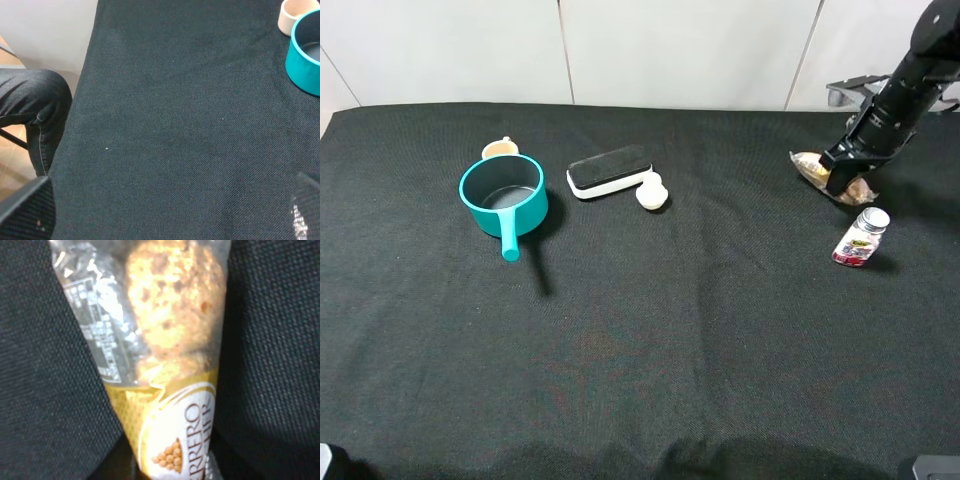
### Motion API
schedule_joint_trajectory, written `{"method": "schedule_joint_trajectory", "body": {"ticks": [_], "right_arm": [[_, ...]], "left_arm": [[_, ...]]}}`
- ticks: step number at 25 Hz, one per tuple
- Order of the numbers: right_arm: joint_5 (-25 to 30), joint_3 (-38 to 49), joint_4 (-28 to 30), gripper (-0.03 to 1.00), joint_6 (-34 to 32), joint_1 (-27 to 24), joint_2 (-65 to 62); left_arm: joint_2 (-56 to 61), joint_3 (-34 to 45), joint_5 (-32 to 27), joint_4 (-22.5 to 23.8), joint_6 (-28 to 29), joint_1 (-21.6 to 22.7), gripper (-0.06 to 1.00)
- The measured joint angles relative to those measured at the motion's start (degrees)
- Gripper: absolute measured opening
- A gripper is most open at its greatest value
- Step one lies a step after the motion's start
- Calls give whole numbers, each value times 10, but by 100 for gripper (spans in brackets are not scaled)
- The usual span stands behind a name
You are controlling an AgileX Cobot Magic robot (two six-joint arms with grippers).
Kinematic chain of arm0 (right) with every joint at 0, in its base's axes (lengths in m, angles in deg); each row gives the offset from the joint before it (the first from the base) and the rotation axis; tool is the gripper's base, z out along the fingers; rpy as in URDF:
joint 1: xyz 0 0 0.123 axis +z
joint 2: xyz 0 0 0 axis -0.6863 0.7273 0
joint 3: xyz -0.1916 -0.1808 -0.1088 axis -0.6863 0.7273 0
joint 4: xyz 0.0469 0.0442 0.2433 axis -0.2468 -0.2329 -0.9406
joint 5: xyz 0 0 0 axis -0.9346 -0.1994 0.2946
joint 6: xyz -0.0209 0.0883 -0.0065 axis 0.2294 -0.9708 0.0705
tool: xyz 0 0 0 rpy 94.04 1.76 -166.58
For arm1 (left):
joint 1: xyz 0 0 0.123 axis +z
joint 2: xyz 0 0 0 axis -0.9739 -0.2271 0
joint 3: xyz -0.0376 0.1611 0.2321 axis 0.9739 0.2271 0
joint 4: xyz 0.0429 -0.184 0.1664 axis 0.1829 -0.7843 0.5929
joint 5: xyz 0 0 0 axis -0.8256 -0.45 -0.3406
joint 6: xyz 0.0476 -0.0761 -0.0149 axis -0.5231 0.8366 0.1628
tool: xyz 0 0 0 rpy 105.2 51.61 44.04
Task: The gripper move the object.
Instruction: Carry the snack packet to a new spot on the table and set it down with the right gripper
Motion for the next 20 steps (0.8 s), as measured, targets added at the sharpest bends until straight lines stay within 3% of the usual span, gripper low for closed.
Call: {"method": "schedule_joint_trajectory", "body": {"ticks": [7,20], "right_arm": [[70,-69,7,14,-12,0,-10],[105,-88,52,14,-110,0,-125]], "left_arm": [[0,0,0,0,0,0,99],[0,0,0,0,0,0,99]]}}
